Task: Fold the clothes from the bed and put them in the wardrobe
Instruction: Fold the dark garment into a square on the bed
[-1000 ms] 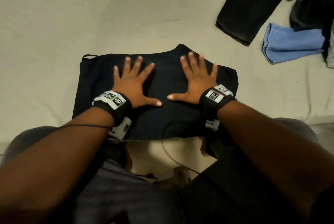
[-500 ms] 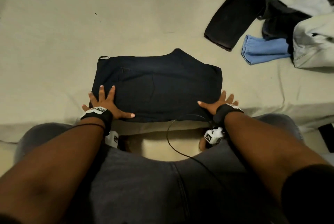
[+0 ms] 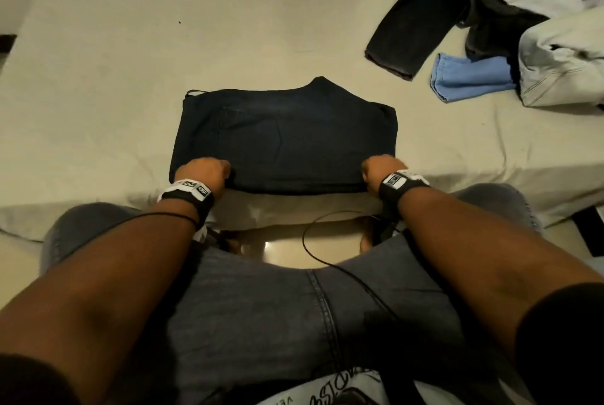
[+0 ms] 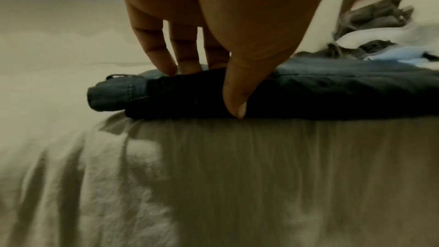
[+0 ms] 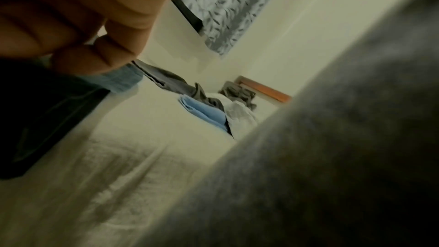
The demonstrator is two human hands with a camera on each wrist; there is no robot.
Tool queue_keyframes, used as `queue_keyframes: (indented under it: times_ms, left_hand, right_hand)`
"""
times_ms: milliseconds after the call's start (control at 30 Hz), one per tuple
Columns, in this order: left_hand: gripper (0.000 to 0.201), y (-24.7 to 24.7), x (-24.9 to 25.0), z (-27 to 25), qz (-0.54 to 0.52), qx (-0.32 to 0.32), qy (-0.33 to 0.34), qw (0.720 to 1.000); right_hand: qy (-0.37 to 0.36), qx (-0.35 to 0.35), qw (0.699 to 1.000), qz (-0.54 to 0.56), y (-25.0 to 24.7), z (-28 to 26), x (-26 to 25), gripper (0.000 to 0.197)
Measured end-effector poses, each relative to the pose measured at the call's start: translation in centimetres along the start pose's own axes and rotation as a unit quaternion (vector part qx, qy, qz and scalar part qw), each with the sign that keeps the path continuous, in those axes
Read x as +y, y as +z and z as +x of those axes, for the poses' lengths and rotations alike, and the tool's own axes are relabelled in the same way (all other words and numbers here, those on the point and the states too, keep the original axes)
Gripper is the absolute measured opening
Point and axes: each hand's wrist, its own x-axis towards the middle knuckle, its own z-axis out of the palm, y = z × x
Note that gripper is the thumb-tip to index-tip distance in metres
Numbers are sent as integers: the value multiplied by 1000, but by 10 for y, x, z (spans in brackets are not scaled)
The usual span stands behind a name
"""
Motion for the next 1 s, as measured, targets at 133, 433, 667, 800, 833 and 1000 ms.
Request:
queue_keyframes:
  times_ms: [133, 433, 667, 800, 833, 1000]
  left_hand:
    - [29, 2, -5, 2, -32, -46, -12, 998]
    - [52, 11, 16, 9, -42, 18, 72, 996]
    - [80, 28, -30, 27, -225, 61, -174, 957]
    - [106, 33, -58, 31, -423, 29, -340, 839]
    - [106, 33, -59, 33, -456, 26, -345, 820]
    - [79, 29, -56, 43, -496, -6, -333, 802]
  right_hand:
    - [19, -21, 1000, -9, -2, -3, 3, 12]
    - [-63, 1, 998, 24, 13, 11, -22, 72]
    - [218, 38, 945, 240, 17, 31, 16, 77]
    - [342, 18, 858, 382, 12, 38, 42, 89]
    - [345, 17, 837, 424, 12, 40, 42, 88]
    - [280, -36, 865, 415, 8, 45, 30, 53]
